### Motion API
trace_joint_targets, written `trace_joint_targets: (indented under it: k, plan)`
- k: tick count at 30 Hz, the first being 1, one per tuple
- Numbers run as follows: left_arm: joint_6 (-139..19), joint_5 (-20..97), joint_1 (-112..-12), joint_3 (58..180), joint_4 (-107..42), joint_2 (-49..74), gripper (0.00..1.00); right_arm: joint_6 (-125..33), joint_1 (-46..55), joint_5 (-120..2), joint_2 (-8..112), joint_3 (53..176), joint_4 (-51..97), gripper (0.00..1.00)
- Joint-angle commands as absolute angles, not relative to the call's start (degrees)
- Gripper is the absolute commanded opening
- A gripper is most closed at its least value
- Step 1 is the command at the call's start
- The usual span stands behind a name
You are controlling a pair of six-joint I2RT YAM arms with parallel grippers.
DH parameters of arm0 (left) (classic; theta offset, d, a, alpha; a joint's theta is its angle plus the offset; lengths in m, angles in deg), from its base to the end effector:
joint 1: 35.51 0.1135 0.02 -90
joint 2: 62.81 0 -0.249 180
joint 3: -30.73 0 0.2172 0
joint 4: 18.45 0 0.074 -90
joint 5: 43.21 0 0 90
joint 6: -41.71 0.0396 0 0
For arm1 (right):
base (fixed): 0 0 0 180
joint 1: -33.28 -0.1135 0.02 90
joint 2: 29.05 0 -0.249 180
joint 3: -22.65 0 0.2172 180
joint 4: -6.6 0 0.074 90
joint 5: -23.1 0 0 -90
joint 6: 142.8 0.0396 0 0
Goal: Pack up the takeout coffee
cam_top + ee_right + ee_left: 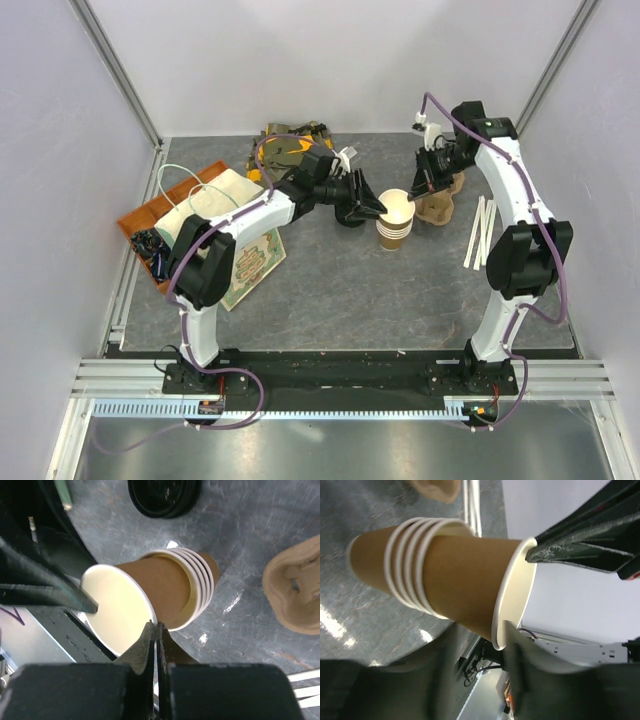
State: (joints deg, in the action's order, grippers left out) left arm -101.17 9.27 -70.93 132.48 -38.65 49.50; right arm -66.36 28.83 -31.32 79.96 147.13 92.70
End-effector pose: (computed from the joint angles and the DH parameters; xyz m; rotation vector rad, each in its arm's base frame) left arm 0.3272 -0.2623 0.2501 0.0929 2.4189 -1.5204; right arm 0.3428 0.0498 0.3067 -0.5575 2.5918 0.8108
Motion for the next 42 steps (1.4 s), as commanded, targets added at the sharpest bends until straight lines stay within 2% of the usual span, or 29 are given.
trace_joint_targets:
  k: [1,2,8,13,17,23,30,37,42]
  plan:
    - [-100.16,6.01,-71.37,137.64,-36.25,44.07,0.6,-67.47,30.38,-25.59,78.27,153.03,93.57,0.0]
    - [-99.71,5.66,-71.37,138.87,-36.51,43.72,0.66,-67.47,30.73,-25.07,78.01,153.38,93.57,0.0]
    - [-94.7,4.34,-71.28,144.49,-39.24,41.7,0.82,-68.44,32.31,-23.05,76.78,157.6,93.57,0.0]
    - [-87.17,3.99,-71.37,144.42,-41.07,36.52,0.86,-70.72,32.75,-15.84,71.69,155.77,94.79,0.0]
    - [-78.72,4.33,-71.37,142.75,-45.99,29.76,0.97,-73.1,32.67,-14.07,66.85,152.16,96.03,0.0]
    - [-66.94,6.27,-71.37,139.42,-55.22,23.07,0.98,-78.54,28.9,-18.18,59.3,142.16,100.86,0.0]
    - [-61.74,8.12,-71.37,135.19,-57.78,16.3,1.0,-75.83,19.14,-29.26,50.76,118.27,90.09,0.0]
    - [-59.72,9.78,-71.37,133.96,-60.68,14.71,1.0,-68.88,8.6,-34.46,55.57,109.27,78.19,0.0]
    - [-58.93,11.02,-71.37,132.29,-60.95,13.13,1.0,-67.65,7.79,-36.22,58.66,107.95,74.33,0.04]
